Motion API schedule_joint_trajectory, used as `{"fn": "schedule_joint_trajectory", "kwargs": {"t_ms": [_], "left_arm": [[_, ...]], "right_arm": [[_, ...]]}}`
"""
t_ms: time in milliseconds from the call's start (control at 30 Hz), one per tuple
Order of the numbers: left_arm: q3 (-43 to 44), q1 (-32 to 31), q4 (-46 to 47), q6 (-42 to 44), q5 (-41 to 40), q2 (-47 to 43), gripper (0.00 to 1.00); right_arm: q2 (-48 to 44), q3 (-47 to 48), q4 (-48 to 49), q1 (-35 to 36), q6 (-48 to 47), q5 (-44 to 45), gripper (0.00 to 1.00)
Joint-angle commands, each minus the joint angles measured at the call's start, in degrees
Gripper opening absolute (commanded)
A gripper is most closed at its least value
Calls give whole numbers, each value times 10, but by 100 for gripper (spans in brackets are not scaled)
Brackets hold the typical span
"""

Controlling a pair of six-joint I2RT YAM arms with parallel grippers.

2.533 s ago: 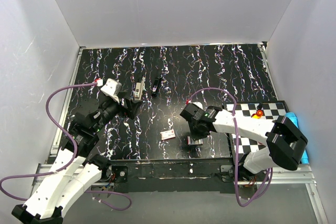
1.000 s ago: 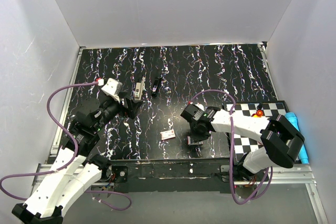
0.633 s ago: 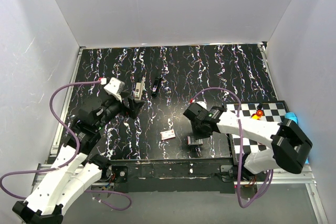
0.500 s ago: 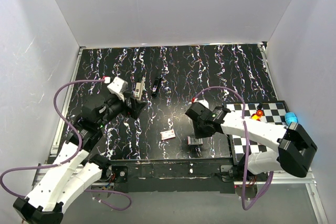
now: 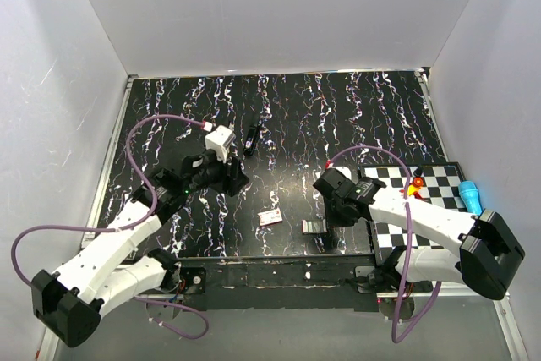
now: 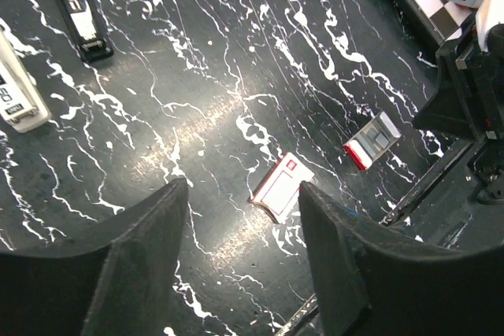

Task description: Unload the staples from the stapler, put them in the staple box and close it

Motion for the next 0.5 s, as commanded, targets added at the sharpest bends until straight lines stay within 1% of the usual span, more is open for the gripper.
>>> {"fn": "schedule_joint_trajectory", "kwargs": {"t_ms": [0, 133, 233, 467], "left_arm": [[14, -33, -26, -63, -46, 25, 54], [-7, -50, -24, -107, -78, 42, 40], [-26, -55, -13, -125, -81, 46, 34], [-58, -68, 7, -138, -83, 39, 33]], "right_arm": [[-3, -7, 16, -3, 0, -16, 35], [5, -9, 33, -5, -3, -26, 35], [16, -9, 43, -5, -7, -31, 35], [40, 4, 57, -6, -11, -30, 37]]}}
